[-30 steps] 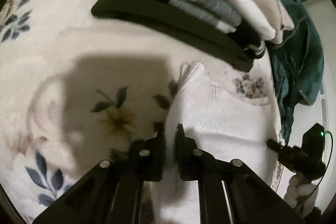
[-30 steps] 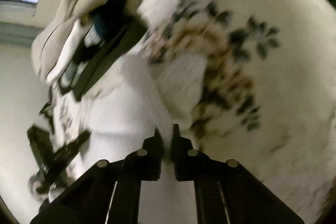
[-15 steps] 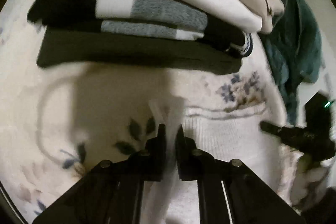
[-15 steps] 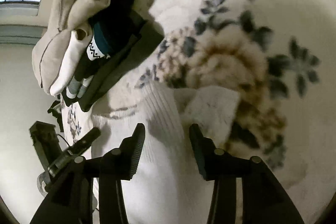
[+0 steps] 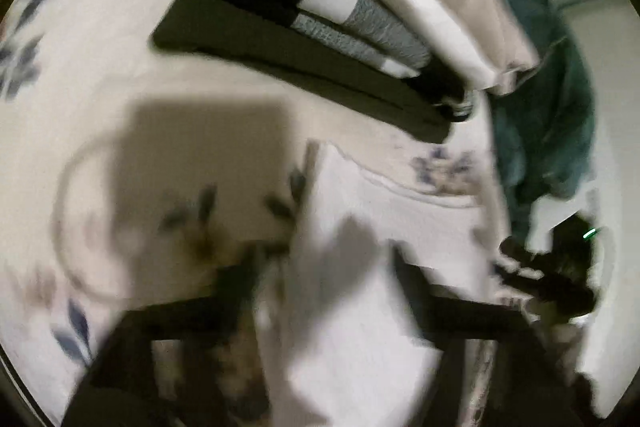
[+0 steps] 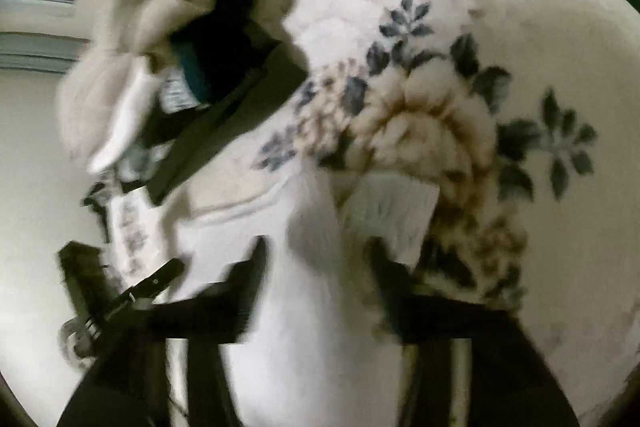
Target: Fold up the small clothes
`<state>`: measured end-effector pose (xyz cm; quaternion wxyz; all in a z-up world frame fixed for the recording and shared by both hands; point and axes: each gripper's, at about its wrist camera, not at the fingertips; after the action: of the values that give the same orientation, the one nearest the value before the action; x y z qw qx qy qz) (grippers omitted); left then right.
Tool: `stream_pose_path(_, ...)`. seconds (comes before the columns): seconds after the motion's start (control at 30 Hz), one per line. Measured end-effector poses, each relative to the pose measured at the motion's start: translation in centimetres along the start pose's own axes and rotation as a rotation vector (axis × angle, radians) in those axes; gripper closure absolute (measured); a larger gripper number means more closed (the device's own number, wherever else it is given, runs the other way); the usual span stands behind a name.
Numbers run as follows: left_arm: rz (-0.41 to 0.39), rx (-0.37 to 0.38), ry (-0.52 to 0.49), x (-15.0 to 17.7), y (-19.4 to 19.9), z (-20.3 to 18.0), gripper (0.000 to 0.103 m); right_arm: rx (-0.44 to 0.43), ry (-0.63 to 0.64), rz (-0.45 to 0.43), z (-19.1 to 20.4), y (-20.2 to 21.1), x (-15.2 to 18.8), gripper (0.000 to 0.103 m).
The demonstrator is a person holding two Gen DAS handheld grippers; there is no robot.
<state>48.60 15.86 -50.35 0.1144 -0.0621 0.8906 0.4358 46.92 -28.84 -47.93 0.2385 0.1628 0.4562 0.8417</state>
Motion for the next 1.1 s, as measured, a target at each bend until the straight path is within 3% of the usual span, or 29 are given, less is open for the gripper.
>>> stream_pose_path(0.07, -0.003, 0.067, 0.069, 2.3, 0.9, 0.8, 0.016, -0.029, 0.005, 0.021, -1.4, 1.5, 1.9, 0.013)
stream_pose_path(0.17, 0.033, 0.174, 0.152, 5.5, 0.1, 1.9, 0.016, -0.061, -0.045, 0.123, -4.7, 1.4, 4.9, 0.012)
stream_pose_path(0.27, 0.073, 0.26, 0.151, 6.9, -2.4, 1.7, 0.016, -0.115, -0.078, 0.211, -6.8, -0.6, 7.2, 0.012)
stream_pose_path(0.43, 0.066, 0.297, 0.122, 6.6, -4.4, 1.2, 0.016, -0.256, -0.182, 0.336, -9.1, -6.3, 9.2, 0.012)
stream_pose_path(0.47, 0.053, 0.299, 0.11, 6.4, -4.1, 0.9, 0.017, -0.272, -0.193, 0.334, -9.2, -6.7, 9.4, 0.012)
stream_pose_path(0.53, 0.032, 0.289, 0.061, 6.2, -3.5, 0.0, 0.051, -0.299, -0.208, 0.298, -9.2, -6.7, 9.5, 0.015)
stream_pose_path(0.57, 0.028, 0.28, 0.038, 6.1, -3.4, -0.5, 0.071, -0.311, -0.206, 0.273, -8.9, -6.6, 9.9, 0.037)
stream_pose_path(0.6, 0.017, 0.28, 0.023, 6.1, -2.9, -0.8, 0.073, -0.307, -0.21, 0.268, -8.7, -6.5, 10.1, 0.048)
stream_pose_path(0.7, 0.004, 0.267, 0.004, 5.8, -1.2, -1.7, 0.077, -0.309, -0.21, 0.221, -7.8, -4.7, 10.9, 0.056)
stream_pose_path(0.9, -0.03, 0.278, -0.035, 2.6, 3.1, -6.1, 0.079, -0.328, -0.166, 0.16, -4.2, 1.8, 11.3, 0.059)
stream_pose_path(1.1, -0.11, 0.315, -0.103, -4.3, 10.0, -12.1, 0.079, -0.382, -0.103, 0.072, 2.2, 11.0, 10.0, 0.059)
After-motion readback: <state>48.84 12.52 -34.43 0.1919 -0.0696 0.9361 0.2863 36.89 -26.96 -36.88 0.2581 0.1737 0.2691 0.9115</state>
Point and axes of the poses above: each gripper's, at about its wrist camera, not at the fingertips, and y roughly against the way its jaws point, z to its left, x to its underside, and after that the axes turned 12 degrees about -y, right-handed
